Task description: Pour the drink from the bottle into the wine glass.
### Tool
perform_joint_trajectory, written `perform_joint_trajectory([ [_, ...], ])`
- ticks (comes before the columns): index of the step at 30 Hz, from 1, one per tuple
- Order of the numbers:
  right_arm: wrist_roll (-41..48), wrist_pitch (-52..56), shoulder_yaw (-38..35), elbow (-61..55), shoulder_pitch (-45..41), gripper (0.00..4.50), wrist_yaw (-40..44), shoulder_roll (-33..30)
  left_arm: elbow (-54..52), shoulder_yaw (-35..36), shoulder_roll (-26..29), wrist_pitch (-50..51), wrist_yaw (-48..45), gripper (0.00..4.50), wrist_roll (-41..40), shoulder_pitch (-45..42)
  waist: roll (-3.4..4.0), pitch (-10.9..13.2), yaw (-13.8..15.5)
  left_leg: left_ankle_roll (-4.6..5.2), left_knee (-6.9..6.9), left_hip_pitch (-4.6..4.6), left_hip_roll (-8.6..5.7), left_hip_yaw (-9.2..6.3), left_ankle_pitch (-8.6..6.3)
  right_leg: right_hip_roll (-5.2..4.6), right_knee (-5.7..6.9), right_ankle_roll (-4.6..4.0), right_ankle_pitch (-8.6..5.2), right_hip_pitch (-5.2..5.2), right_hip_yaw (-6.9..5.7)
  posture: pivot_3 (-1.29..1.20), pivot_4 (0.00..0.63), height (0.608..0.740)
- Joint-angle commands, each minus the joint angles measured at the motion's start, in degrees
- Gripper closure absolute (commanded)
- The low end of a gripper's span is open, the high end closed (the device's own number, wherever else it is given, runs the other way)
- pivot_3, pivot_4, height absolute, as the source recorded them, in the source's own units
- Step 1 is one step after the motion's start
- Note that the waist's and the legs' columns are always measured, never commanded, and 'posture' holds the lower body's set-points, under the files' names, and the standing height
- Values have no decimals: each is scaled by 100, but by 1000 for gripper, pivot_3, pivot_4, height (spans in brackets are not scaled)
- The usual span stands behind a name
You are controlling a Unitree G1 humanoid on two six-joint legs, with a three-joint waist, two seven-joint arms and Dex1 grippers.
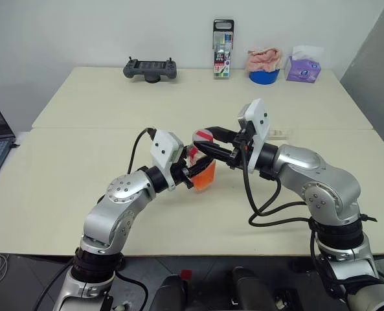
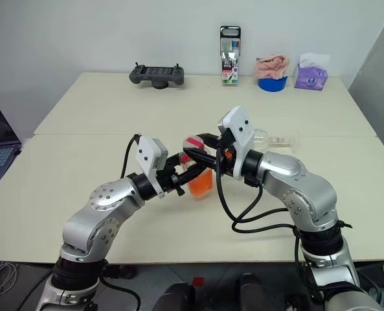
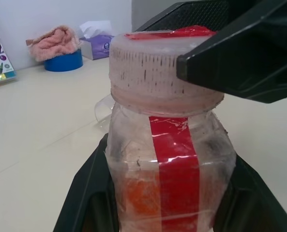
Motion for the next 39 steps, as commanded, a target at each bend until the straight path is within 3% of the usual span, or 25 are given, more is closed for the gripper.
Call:
perform_joint_trajectory([
  [1,695,-341,-390,32,-25,2651,1626,-618,-216,42,-43,-259,-377,2721,-244,-182,-1,1,14,0,0,-1,-3,1,0,0,-3,0,0,1,0,0,150,740],
  [3,1030,-476,105,-51,141,2651,3898,-1641,-151,-45,-87,-106,-589,2731,-434,-255,0,3,36,1,1,-3,-4,-1,0,-1,-11,0,0,5,-4,0,150,740],
  [5,821,-764,392,540,-218,2651,4704,-1846,-136,-251,-102,-75,-788,2732,-457,-299,6,6,40,3,8,-13,-23,-1,-2,-17,-21,7,-4,7,-6,0,150,740],
  [10,0,-1456,689,1600,-895,2651,5203,-1855,-66,-319,-105,-122,-873,2733,-422,-367,-3,7,-106,7,6,14,8,21,-2,3,-12,15,-8,11,5,0,150,740],
  [14,63,-1281,687,1868,-1032,2651,5589,-1952,-12,-301,-157,-205,-803,2733,-328,-405,-3,7,-82,6,1,16,19,3,-1,25,3,15,-10,9,1,0,150,740],
  [17,243,-1087,573,1869,-1038,1705,5681,-1933,84,-140,-341,-221,-513,2733,-281,-490,-3,7,-27,5,3,7,11,3,-1,15,-2,-9,4,6,2,0,150,740],
  [22,317,-1118,134,1634,-835,1,5079,-1629,165,-152,-370,-253,-554,2734,-243,-513,-3,7,4,4,11,1,2,4,-1,2,-4,-8,4,6,1,0,150,740],
  [27,146,-899,-138,1196,-493,0,3979,-1418,304,-192,-396,-325,-620,2736,-170,-593,-3,7,6,3,19,-3,2,1,-1,2,-1,-8,4,6,0,0,150,740],
  [39,-47,361,-589,-1056,641,0,316,-564,568,-176,-437,-664,-696,2739,-17,-665,-3,7,15,2,31,-13,-1,-2,-1,-2,2,-7,4,1,0,0,150,740],
])
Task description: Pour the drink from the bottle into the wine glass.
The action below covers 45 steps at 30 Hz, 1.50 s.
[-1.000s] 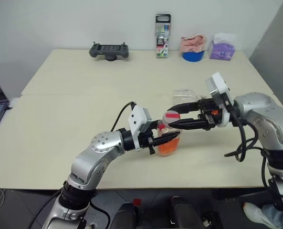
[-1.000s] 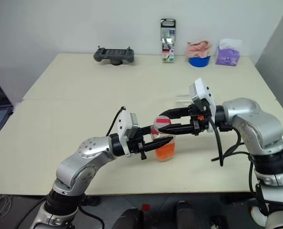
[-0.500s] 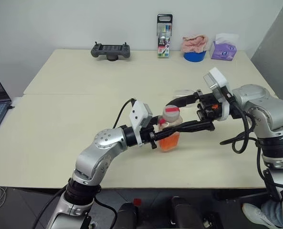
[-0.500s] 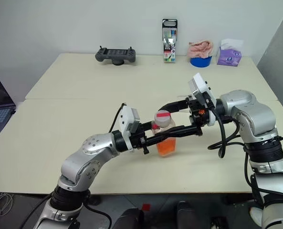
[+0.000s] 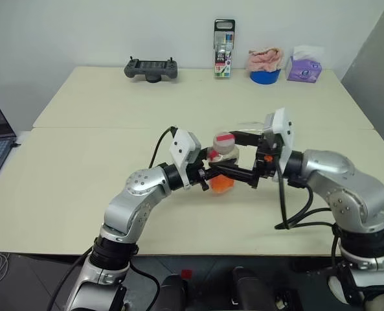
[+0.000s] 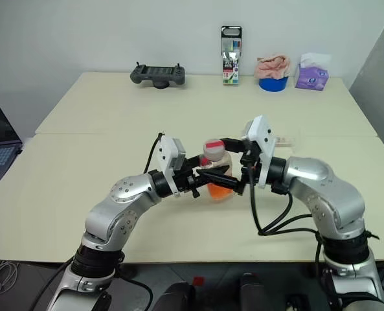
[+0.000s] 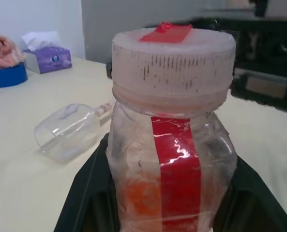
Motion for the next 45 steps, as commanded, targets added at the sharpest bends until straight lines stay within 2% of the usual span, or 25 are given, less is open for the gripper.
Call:
perform_joint_trajectory([
  [1,-106,321,-78,-566,71,0,-835,125,-133,179,-41,-292,-1,2739,0,-162,0,0,1,0,2,0,1,-2,0,1,0,0,0,1,-2,0,150,740],
  [8,-155,705,-149,-987,-4,0,-1922,535,-50,181,-66,-339,-62,2739,23,-195,0,0,0,0,2,-2,-1,-1,0,2,0,1,0,1,-1,0,150,740],
  [20,-230,1169,37,-1195,-171,0,-2653,715,-117,172,-5,-281,-92,2739,4,-92,0,0,-3,2,2,-1,1,-1,-1,4,0,1,0,1,-2,0,150,740],
  [23,-264,1151,40,-1158,-195,640,-2730,742,-122,168,-7,-260,-80,2739,2,-97,0,0,-5,2,2,-1,0,0,-1,4,0,1,-1,1,-1,0,150,740],
  [29,-325,1036,11,-1159,-233,2579,-2717,686,-137,172,31,-236,-73,2740,-2,-51,0,0,-6,2,2,-1,0,-1,-1,5,0,1,-1,2,-2,0,150,740],
  [31,-333,992,-19,-1127,-259,2604,-2658,620,-156,175,43,-213,-65,2748,-4,-33,0,0,-6,2,2,-1,1,-1,-1,5,0,1,-1,1,-2,0,150,740],
  [34,-358,846,-27,-1015,-297,2604,-2397,390,-203,173,91,-156,-71,2749,-11,29,0,0,-7,2,2,-1,1,-1,-1,5,-1,4,-2,1,-3,0,150,740],
  [38,-287,340,-33,-554,-398,2604,-1539,-65,-250,193,119,-56,-76,2751,-58,47,0,0,-8,3,2,-1,1,-1,-1,5,-2,20,-12,2,-3,0,150,740],
  [42,40,-362,-101,319,-618,2604,-149,-432,-265,152,144,43,-134,2752,-99,34,0,0,-9,3,3,0,1,2,-1,6,-2,20,-12,3,-2,0,150,740],
  [45,494,-878,-125,1108,-775,2604,1417,-691,-365,57,235,172,-319,2754,-191,23,0,0,-12,4,3,0,2,1,-1,9,-3,19,-11,4,-3,0,150,740],
])
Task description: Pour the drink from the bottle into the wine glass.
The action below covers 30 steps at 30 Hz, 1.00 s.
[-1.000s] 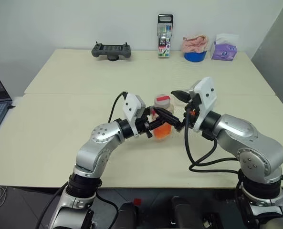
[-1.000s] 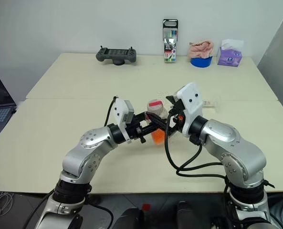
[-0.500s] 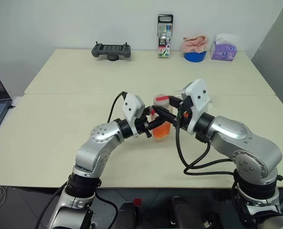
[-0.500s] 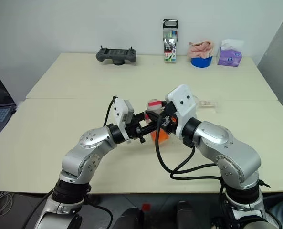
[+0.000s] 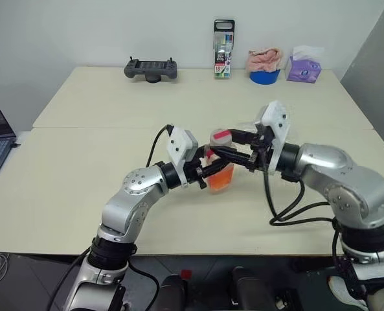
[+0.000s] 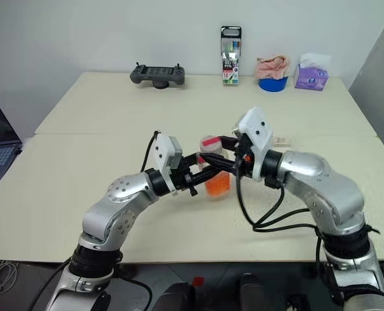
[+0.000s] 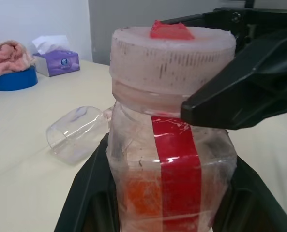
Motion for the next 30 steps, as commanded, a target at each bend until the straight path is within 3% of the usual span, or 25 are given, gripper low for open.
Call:
perform_joint_trajectory([
  [1,488,-596,-286,732,-305,2604,1991,-503,-303,19,167,144,-292,2755,-226,8,0,0,-2,0,0,0,1,0,0,1,-1,0,0,0,0,0,150,740],
  [3,469,-850,42,1199,-441,2604,3412,-990,-332,-14,183,224,-326,2756,-262,2,2,1,0,1,1,-1,-2,3,0,-1,-3,-2,1,1,1,0,150,740],
  [4,219,-1124,238,1532,-661,2604,3728,-1048,-339,-7,194,231,-327,2756,-266,8,1,1,0,1,5,-2,-2,4,-1,-2,-5,-2,1,2,2,0,150,740],
  [10,-474,-1854,715,2541,-1387,2604,4291,-833,-399,-8,241,237,-281,2757,-285,58,1,2,-58,2,15,5,17,1,-1,19,7,2,-2,1,1,0,150,740],
  [14,-391,-1670,703,2625,-1490,1202,4542,-826,-399,-12,236,210,-246,2762,-263,75,1,2,-12,1,18,-4,11,-3,-1,13,4,-16,9,0,2,0,150,740],
  [18,-422,-1769,510,2498,-1396,0,4335,-762,-350,21,233,188,-256,2767,-247,56,1,2,3,-1,29,-8,1,-2,-2,-3,2,-18,11,1,2,0,150,740],
  [25,-454,-1448,-43,1934,-1042,0,2970,-560,-289,43,225,151,-310,2785,-228,37,1,2,6,-1,29,-9,2,-3,-2,-3,4,-18,11,0,0,0,150,740],
  [30,-91,-628,-416,566,-313,0,1719,-344,-188,58,204,92,-343,2785,-204,-11,1,2,13,-2,28,-12,1,-5,-2,-5,5,-17,11,-1,1,0,150,740],
])
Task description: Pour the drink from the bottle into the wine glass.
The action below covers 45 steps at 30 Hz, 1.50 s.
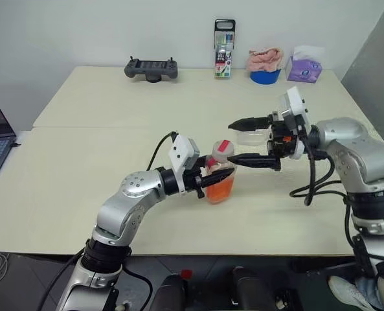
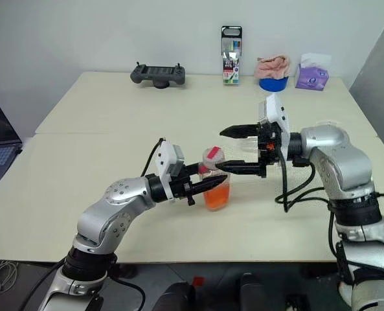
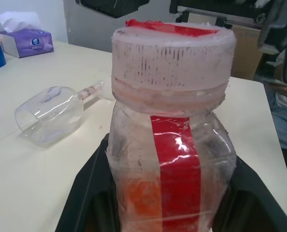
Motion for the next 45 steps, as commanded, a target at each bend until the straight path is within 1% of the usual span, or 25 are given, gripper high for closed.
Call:
perform_joint_trajectory([
  [1,398,542,-334,-1016,261,0,-724,56,-60,140,-45,-216,-20,2785,-18,-125,0,0,-1,0,1,0,0,2,0,0,1,0,0,-1,2,0,150,740],
  [4,557,943,-404,-1545,449,0,-1370,188,-22,146,-67,-255,-17,2785,-17,-168,0,0,-5,0,2,1,0,3,0,0,1,1,0,0,1,0,150,740],
  [11,296,1472,-344,-2078,517,0,-2935,648,47,107,-98,-322,-46,2785,21,-201,0,0,-4,0,2,1,-1,3,0,2,1,2,-1,0,1,0,150,740],
  [14,227,1722,-341,-2340,523,0,-3376,653,47,113,-90,-349,-46,2785,41,-187,0,0,-3,0,1,1,-1,3,0,2,0,1,-1,0,1,0,150,740],
  [19,364,2494,-527,-3078,648,0,-4269,750,43,205,-38,-360,-10,2786,37,-164,0,0,-4,1,0,0,0,1,0,2,1,2,-1,-1,0,0,150,740],
  [22,468,2899,-551,-3418,631,0,-4807,1078,100,203,-29,-389,-32,2786,52,-199,0,0,-7,1,0,1,0,3,0,3,1,3,-2,0,1,0,150,740],
  [26,367,3251,-564,-3600,664,0,-5380,1447,143,176,-71,-408,-32,2786,72,-246,1,0,-6,1,0,1,1,1,0,6,2,16,-10,0,2,0,150,740],
  [29,394,3441,-605,-3622,633,0,-5554,1571,161,151,-93,-424,-49,2786,83,-242,1,0,-7,1,0,1,0,1,0,6,2,15,-9,0,1,0,150,740],
  [34,680,3727,-655,-3783,581,0,-5587,1712,228,149,-89,-458,-98,2786,106,-254,1,0,-8,2,-1,1,1,1,-1,7,2,15,-9,-1,1,0,150,740],
  [44,767,3925,-671,-3801,598,0,-5750,1741,203,153,-89,-452,-107,2786,117,-224,1,0,-11,2,-1,1,2,2,-1,8,1,19,-12,-1,1,0,150,740],
  [45,723,3915,-655,-3773,596,172,-5801,1740,203,148,-93,-453,-106,2786,119,-220,1,0,-11,2,-1,1,2,2,-1,8,1,20,-12,-1,1,0,150,740],
])
